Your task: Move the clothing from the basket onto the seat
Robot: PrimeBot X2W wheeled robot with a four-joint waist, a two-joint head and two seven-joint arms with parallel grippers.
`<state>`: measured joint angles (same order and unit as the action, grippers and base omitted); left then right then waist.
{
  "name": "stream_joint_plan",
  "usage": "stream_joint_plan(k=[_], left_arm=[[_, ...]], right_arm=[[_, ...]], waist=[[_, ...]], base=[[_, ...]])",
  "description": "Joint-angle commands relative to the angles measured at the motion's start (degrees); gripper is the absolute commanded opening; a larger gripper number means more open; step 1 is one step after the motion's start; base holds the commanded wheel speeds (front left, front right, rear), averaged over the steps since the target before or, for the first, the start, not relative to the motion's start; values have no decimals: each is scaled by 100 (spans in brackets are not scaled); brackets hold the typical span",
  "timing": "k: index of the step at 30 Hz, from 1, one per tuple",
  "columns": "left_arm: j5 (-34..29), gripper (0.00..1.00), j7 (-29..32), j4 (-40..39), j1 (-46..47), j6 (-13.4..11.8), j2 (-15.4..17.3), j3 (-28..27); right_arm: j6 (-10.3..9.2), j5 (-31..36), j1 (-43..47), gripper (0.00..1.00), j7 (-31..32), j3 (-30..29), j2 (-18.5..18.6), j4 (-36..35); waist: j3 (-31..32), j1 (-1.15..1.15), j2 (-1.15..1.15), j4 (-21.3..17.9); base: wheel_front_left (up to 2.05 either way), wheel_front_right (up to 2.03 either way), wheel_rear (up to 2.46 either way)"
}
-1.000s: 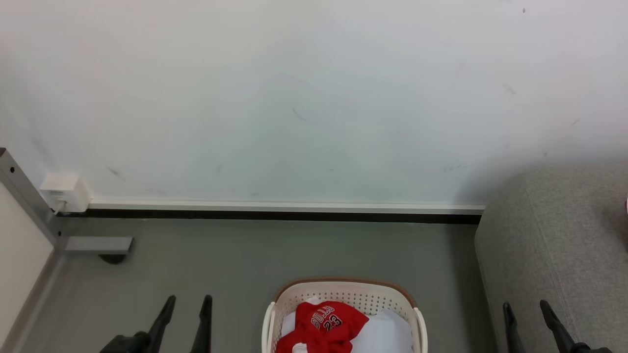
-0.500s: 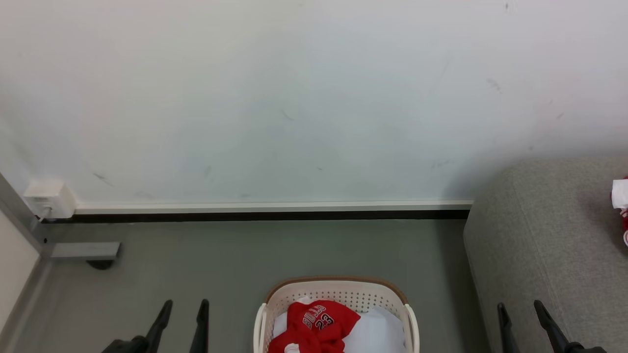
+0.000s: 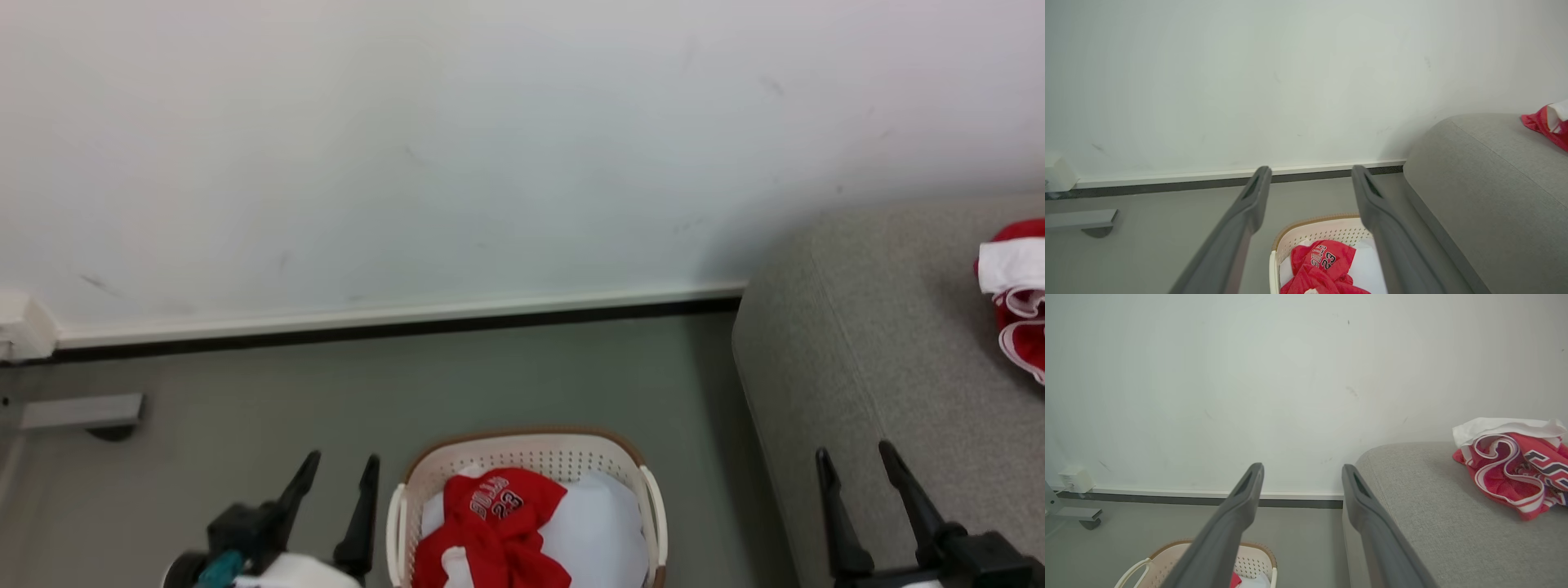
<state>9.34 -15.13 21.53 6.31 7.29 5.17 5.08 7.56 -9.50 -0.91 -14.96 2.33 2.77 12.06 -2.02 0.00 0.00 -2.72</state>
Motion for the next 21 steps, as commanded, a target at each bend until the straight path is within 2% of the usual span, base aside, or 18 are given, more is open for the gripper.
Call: stream_joint_plan(k=[1, 5, 11, 18, 21], left_arm=[[-91, 100, -2, 95, 233, 23, 64, 78], [-142, 100, 50, 570, 858, 13, 105, 443], [-209, 100, 595, 1569, 1743, 15, 264, 1042], [-126, 100, 961, 2522, 2453, 16, 365, 1524], [-116, 100, 1212, 2882, 2730, 17, 323, 1696]], right_arm=[[-15, 38, -136, 100, -16, 14, 10, -82], [-15, 51, -345, 100, -16, 32, 9, -295], [-15, -26, -784, 100, -16, 57, 7, -587], [-15, -149, -1154, 100, -16, 191, 8, -827], [-15, -211, -1262, 100, -17, 227, 7, -926]], waist=[[-297, 0, 0, -144], [-782, 0, 0, -289], [-1561, 0, 0, -599], [-2235, 0, 0, -934], [-2482, 0, 0, -1010]], base=[[0, 0, 0], [0, 0, 0], [0, 0, 0], [0, 0, 0], [0, 0, 0]])
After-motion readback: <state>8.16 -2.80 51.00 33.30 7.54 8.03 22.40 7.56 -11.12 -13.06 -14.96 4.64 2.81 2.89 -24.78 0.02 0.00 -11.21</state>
